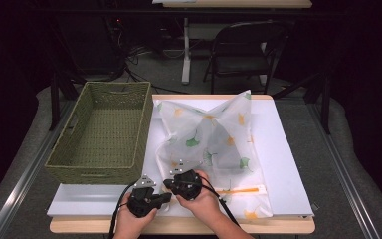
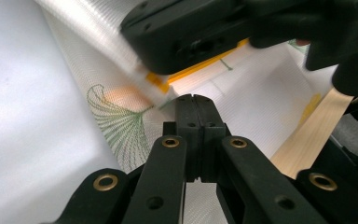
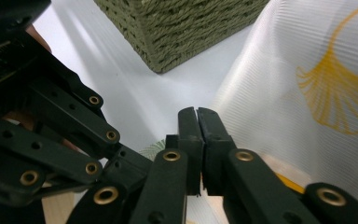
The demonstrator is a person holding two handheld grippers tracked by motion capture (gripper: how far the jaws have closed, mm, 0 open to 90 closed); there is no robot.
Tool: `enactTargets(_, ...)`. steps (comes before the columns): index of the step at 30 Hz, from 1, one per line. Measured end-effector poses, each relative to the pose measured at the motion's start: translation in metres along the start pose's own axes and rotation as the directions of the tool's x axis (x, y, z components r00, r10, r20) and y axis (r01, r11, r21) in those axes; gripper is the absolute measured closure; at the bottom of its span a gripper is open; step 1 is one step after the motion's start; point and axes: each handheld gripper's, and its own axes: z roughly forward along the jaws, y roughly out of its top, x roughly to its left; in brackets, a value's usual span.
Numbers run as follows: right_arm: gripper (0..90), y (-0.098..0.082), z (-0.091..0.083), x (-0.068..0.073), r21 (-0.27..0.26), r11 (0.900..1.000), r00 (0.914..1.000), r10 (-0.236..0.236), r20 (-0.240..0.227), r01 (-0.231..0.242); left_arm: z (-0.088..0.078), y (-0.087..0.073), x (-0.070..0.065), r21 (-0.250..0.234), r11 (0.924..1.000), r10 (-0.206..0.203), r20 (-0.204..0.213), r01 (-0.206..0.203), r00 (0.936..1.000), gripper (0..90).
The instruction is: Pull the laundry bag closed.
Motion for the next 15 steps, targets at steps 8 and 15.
enactTargets(8, 89.9, -0.006, -0.010, -0.007, -0.016, 0.998, 0.9979, 0.059, -0.028, -0.059, -0.005, -0.001, 0.000, -0.006, 1.0000, -0.003, -0.008, 0.003, 1.0000, 90.0)
enactTargets(15, 89.7, -0.013, -0.013, -0.010, -0.023, 0.993, 0.9917, 0.111, -0.065, -0.113, -0.011, -0.003, 0.003, -0.011, 0.9999, -0.011, -0.019, 0.011, 0.9997, 90.0)
